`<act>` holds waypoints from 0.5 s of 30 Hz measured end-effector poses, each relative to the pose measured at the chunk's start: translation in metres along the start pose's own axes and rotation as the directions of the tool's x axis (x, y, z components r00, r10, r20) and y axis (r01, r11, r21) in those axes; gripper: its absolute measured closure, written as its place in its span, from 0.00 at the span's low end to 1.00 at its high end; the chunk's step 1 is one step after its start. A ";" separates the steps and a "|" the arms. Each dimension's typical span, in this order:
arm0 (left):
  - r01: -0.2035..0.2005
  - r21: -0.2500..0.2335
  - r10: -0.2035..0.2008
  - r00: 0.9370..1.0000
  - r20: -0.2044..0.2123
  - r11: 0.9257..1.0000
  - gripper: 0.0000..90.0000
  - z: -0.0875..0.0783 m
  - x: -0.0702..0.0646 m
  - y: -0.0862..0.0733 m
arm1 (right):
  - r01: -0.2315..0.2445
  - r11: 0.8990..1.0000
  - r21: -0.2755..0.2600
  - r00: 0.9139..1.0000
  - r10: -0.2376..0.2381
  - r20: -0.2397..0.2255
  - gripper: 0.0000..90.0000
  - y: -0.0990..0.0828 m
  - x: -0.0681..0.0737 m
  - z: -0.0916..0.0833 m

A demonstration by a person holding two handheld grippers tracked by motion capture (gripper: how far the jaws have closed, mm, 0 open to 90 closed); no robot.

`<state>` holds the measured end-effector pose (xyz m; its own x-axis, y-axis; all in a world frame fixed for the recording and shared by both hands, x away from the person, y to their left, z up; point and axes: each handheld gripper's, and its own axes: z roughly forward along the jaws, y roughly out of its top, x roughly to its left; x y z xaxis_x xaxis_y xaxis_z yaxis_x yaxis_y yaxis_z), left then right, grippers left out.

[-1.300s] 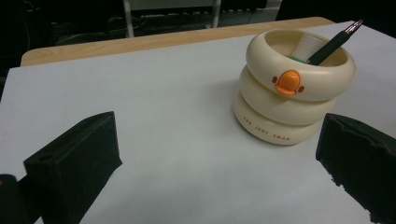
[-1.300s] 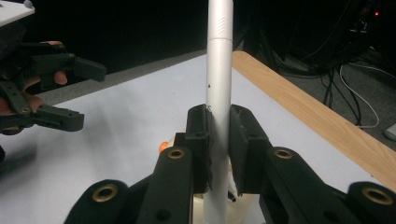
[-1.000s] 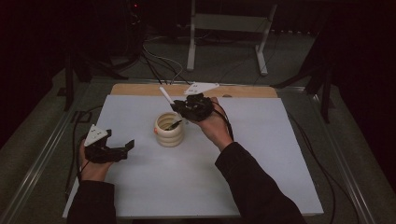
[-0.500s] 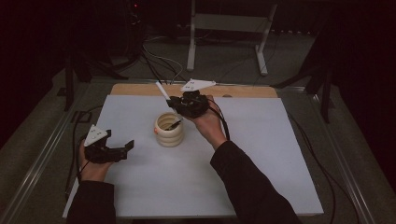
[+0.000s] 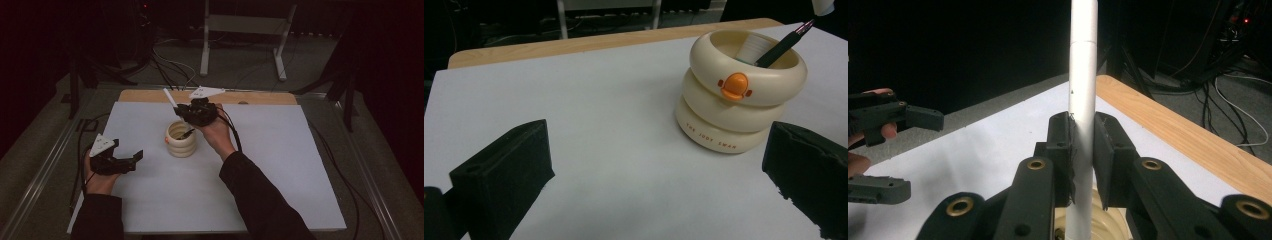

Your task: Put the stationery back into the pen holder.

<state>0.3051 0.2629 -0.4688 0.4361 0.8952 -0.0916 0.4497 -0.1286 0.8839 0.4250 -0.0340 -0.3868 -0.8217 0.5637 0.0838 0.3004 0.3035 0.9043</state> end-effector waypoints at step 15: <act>-0.002 0.005 0.002 1.000 -0.001 1.000 0.00 0.001 -0.001 -0.001 | -0.050 0.999 -0.008 0.999 0.050 0.021 0.87 -0.009 -0.009 0.014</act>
<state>0.3053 0.2622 -0.4696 0.4359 0.8955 -0.0898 0.4525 -0.1318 0.8819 0.4366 -0.0312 -0.4011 -0.7950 0.5946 0.1201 0.3374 0.2689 0.9021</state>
